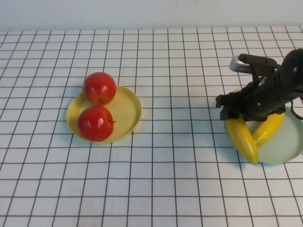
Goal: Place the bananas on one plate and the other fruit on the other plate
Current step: Put another type of fruit in the right plate
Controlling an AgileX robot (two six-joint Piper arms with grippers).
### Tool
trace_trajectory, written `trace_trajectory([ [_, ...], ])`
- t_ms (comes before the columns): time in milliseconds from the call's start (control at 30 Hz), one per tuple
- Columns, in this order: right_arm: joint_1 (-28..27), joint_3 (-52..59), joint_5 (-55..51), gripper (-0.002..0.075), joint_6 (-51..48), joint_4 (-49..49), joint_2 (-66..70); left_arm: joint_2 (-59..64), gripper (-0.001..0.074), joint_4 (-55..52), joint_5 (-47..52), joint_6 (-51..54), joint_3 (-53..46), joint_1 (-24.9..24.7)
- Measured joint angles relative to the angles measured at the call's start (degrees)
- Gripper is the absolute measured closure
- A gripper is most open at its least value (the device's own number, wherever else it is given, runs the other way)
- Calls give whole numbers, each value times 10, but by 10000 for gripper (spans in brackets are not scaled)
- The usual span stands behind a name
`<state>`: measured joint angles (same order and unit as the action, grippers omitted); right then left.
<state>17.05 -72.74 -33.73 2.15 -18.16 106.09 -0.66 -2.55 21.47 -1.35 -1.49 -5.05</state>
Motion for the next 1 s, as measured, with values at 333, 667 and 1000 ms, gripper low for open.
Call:
trace_trajectory([
  [333,-12,-6,-41,404,7,13,26,0,733,0,0,0,0,0],
  [667,-21,-6,-68,302,7,43,19,0,733,0,0,0,0,0],
  [1000,-8,17,-7,446,7,73,-143,0,733,0,0,0,0,0],
])
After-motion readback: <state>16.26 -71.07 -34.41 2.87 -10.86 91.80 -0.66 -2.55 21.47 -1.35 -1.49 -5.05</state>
